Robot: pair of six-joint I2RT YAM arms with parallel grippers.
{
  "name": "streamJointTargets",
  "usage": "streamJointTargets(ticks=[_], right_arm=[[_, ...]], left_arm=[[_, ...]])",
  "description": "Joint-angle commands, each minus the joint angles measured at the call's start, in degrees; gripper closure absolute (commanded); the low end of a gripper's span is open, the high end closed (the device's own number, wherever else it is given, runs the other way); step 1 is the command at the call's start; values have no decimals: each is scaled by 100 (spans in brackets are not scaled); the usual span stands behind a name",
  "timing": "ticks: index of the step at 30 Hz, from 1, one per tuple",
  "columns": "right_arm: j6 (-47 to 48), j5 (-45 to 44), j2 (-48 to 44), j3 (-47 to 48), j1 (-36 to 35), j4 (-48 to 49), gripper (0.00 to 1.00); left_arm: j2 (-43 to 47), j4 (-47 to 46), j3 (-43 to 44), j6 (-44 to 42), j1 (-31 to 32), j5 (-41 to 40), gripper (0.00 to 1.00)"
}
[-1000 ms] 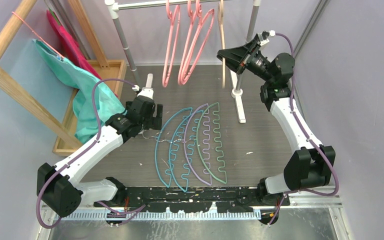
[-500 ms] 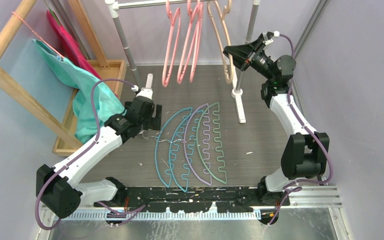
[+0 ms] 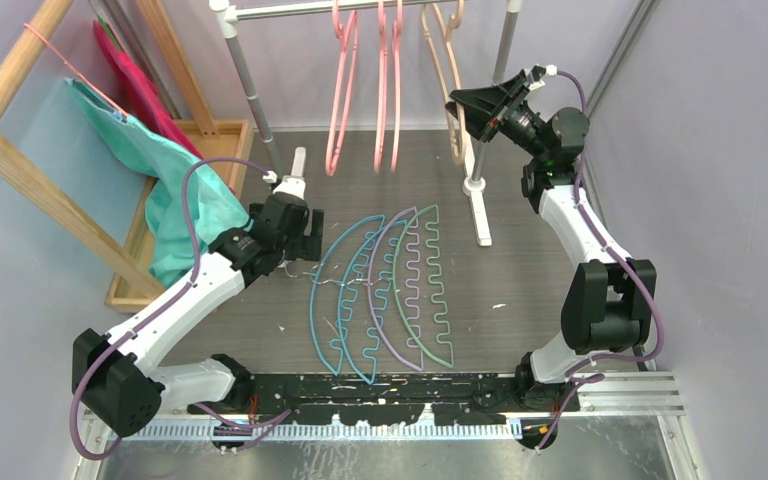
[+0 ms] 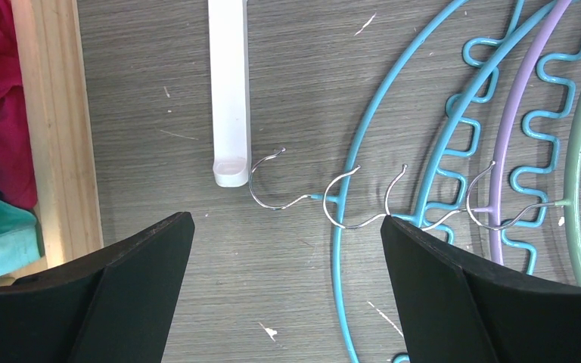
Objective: Organize the hangers
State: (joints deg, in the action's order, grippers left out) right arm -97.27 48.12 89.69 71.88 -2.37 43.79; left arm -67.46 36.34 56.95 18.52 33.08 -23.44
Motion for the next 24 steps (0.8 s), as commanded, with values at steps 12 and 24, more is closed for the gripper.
streamJointTargets(ticks=[12,24], right_arm=[[3988,-902,-1278,461,70,-3814,0],[6729,-4714,-2679,332,71,-6083,0]], left_arm=[[179,-27,170,-46,-30,-98,2],[-35,59,533,103,-25,-128,2]])
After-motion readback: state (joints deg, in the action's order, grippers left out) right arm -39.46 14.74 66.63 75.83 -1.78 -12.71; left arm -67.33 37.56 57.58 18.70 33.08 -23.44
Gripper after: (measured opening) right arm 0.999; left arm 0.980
